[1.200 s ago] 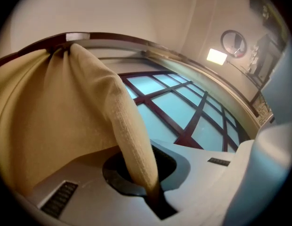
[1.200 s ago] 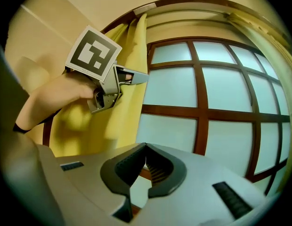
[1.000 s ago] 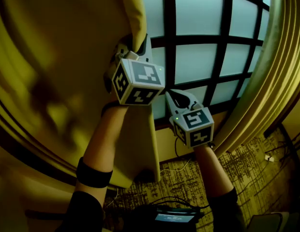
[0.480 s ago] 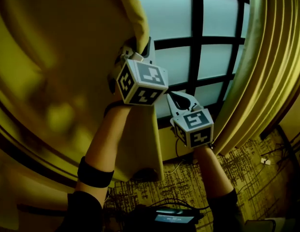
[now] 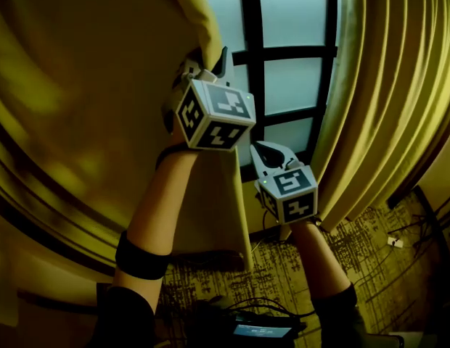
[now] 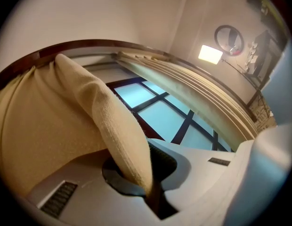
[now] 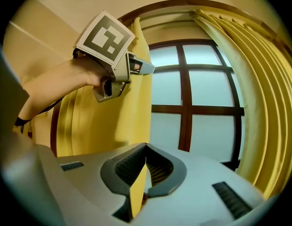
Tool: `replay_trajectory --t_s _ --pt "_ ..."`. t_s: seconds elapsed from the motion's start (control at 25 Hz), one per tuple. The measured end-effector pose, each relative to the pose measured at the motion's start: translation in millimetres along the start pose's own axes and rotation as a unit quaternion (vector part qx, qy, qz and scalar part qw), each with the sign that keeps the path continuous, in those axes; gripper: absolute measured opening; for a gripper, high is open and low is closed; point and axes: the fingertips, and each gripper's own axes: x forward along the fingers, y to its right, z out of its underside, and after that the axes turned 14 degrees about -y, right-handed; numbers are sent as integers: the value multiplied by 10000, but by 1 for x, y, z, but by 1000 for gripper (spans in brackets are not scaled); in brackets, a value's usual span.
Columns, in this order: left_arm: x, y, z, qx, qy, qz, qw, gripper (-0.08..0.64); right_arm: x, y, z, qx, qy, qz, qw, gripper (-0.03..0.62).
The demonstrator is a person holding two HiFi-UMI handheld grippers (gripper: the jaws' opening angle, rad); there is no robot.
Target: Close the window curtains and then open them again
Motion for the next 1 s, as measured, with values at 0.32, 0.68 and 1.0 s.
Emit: replay_trajectory --t_s 0.32,0.68,1.0 --pt "20 38 -38 98 365 180 9991 15 -2 42 4 154 52 182 9997 17" --pt "68 64 -51 -22 732 344 9967 14 21 105 21 342 -75 606 9975 15" --pt "84 82 -77 -134 976 512 9938 14 28 133 23 282 -100 855 9959 15"
